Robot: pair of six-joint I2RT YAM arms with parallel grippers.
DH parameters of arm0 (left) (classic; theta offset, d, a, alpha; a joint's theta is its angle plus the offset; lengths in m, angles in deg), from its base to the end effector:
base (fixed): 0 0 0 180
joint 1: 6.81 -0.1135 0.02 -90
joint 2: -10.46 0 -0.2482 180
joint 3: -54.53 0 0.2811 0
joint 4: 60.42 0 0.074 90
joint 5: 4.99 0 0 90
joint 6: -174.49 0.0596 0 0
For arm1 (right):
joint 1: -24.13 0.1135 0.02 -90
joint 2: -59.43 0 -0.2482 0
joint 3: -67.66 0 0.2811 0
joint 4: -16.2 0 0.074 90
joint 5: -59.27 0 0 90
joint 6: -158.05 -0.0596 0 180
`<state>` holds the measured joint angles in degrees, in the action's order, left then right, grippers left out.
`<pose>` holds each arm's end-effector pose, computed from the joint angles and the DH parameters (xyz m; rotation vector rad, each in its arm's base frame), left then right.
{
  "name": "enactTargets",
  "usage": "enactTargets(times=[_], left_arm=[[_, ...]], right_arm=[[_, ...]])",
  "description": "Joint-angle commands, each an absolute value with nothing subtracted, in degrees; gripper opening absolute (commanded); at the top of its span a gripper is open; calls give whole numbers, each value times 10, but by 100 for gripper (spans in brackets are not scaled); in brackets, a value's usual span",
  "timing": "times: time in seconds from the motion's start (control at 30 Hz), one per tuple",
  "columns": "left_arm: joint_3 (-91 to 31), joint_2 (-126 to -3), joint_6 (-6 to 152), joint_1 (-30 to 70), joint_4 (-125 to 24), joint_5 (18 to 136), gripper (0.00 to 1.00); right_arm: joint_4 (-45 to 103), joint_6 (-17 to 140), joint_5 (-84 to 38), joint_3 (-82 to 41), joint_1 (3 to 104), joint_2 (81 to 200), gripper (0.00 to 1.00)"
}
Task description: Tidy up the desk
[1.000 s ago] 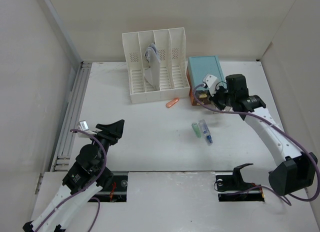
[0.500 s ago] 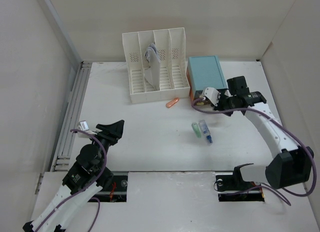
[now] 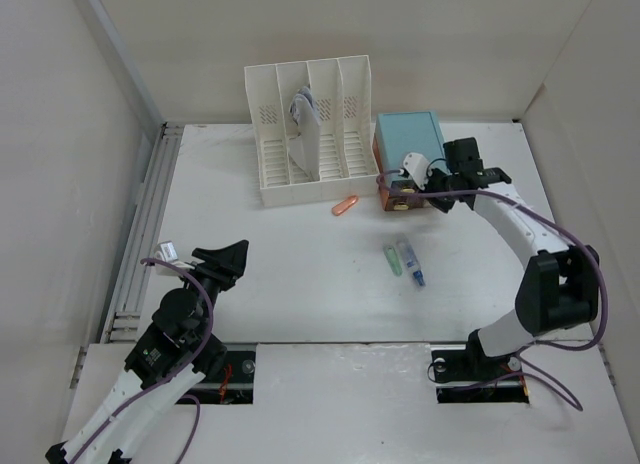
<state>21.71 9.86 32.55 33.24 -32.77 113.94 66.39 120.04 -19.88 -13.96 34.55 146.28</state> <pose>0.1222 -0.0650 0.2760 -0.5771 1.4608 -0.9074 0.3535 0.0764 0.2266 -1.3652 2.1104 -0.0544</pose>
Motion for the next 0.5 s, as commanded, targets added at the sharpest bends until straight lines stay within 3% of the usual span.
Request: enactTargets(times=[0.0, 0.47], left_arm=[[209, 131, 328, 334, -339, 1140, 56], [221, 120, 328, 334, -359, 1129, 56]], right_arm=[[563, 1180, -259, -139, 339, 1473, 0], [380, 1163, -364, -73, 339, 1472, 0]])
